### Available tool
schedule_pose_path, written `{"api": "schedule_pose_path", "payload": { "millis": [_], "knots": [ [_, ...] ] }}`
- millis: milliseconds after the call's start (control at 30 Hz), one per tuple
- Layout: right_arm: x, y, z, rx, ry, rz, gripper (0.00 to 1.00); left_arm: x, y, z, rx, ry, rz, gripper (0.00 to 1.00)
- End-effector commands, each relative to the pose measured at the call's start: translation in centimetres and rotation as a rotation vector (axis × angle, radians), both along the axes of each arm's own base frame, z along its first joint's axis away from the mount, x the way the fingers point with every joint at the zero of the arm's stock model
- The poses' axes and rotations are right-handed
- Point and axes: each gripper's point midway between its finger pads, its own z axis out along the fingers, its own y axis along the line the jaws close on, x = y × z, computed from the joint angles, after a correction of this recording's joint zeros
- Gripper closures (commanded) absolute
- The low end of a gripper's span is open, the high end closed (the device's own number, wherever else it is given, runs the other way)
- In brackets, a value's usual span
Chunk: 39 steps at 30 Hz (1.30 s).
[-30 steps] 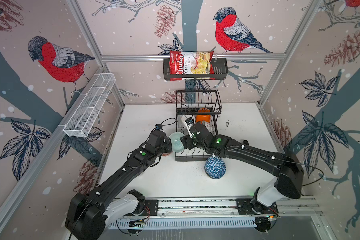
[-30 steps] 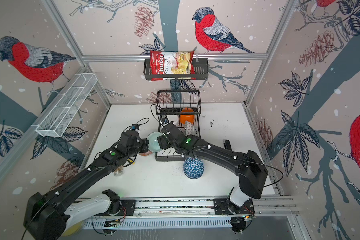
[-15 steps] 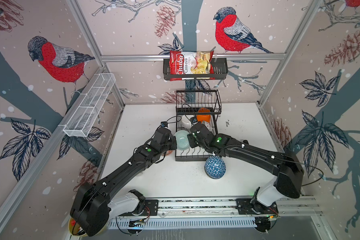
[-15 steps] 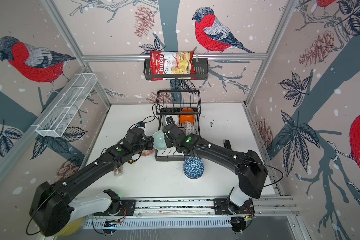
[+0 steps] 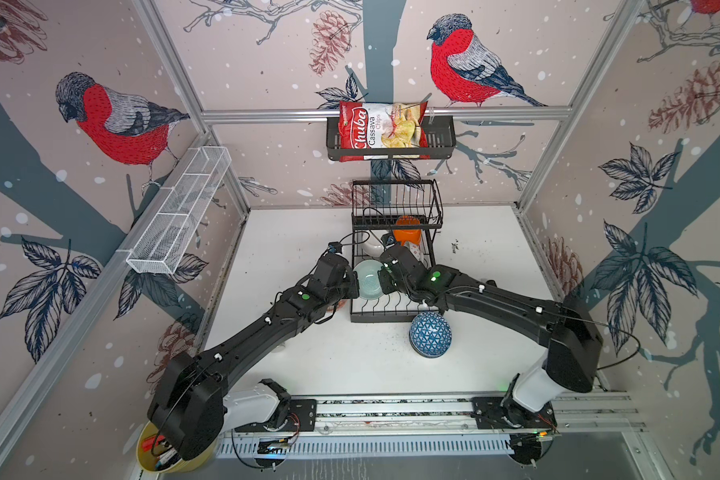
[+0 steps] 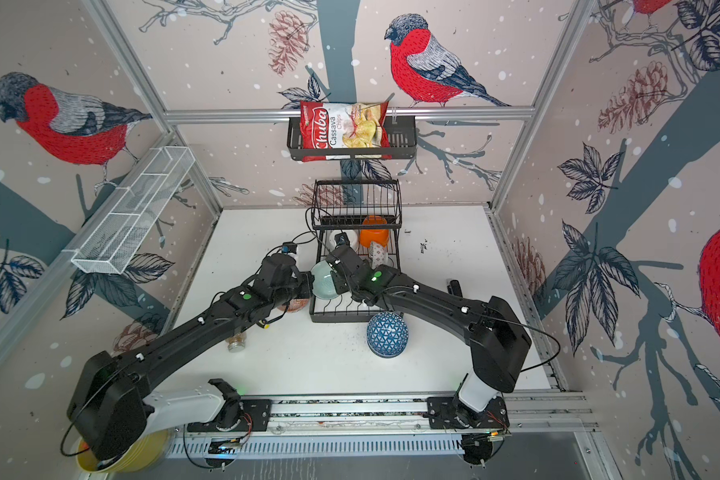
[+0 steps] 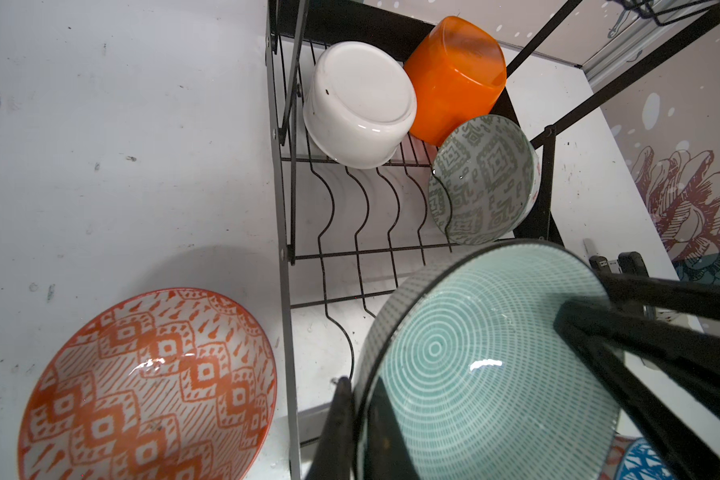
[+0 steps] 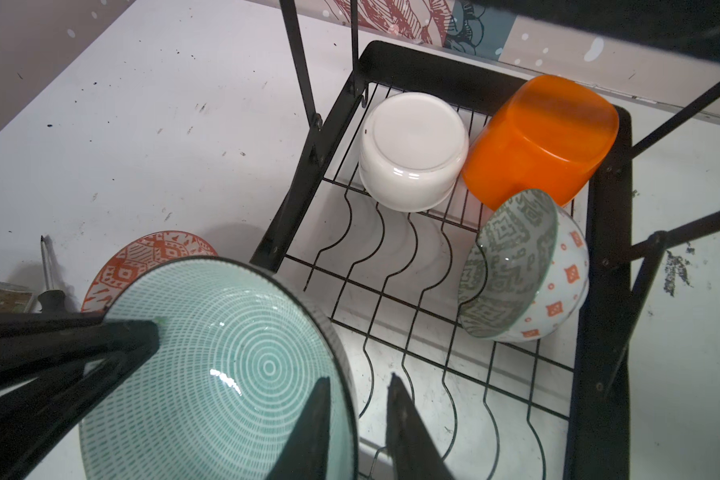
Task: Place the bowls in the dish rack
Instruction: 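Grasp the teal bowl's rim with the right gripper while the left holds it, then open the left gripper and pull back while the right holds the teal bowl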
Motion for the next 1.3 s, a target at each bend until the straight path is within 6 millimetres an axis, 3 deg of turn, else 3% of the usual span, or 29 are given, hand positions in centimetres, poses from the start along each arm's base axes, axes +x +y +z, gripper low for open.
{"api": "schedule_pose_path", "payload": {
  "millis": [0, 367, 433, 533, 733, 800, 967, 1267],
  "knots": [
    [0.3, -0.1, 0.0, 0.0, 0.004, -0.021, 0.76, 1.2, -1.1, 2.3, -0.061, -0.077, -0.009, 1.0],
    [0.7, 0.0, -0.4, -0.023, 0.002, -0.038, 0.99, 1.4, -1.1, 1.9, -0.047, -0.076, -0.005, 1.0],
    [0.9, -0.1, -0.3, -0.027, -0.008, -0.051, 1.0, 1.4, -1.0, 1.8, -0.041, -0.073, -0.001, 0.99],
    [1.1, -0.3, -0.3, -0.038, -0.019, -0.065, 1.0, 1.4, -0.9, 1.5, -0.035, -0.068, 0.001, 0.82],
    [1.9, -1.0, -0.3, -0.089, -0.058, -0.115, 1.0, 1.2, -0.2, 1.4, -0.022, -0.071, 0.021, 0.31],
    [2.2, -1.3, -0.3, -0.109, -0.074, -0.134, 1.0, 1.1, 0.1, 1.3, -0.013, -0.071, 0.029, 0.21],
    [3.0, -1.9, -0.4, -0.179, -0.131, -0.172, 1.0, 0.6, 1.3, 1.2, 0.003, -0.09, 0.064, 0.13],
    [4.5, -2.9, -0.9, -0.337, -0.222, -0.215, 1.0, -0.6, 2.9, 1.3, -0.025, -0.134, 0.107, 0.11]
  ]
}}
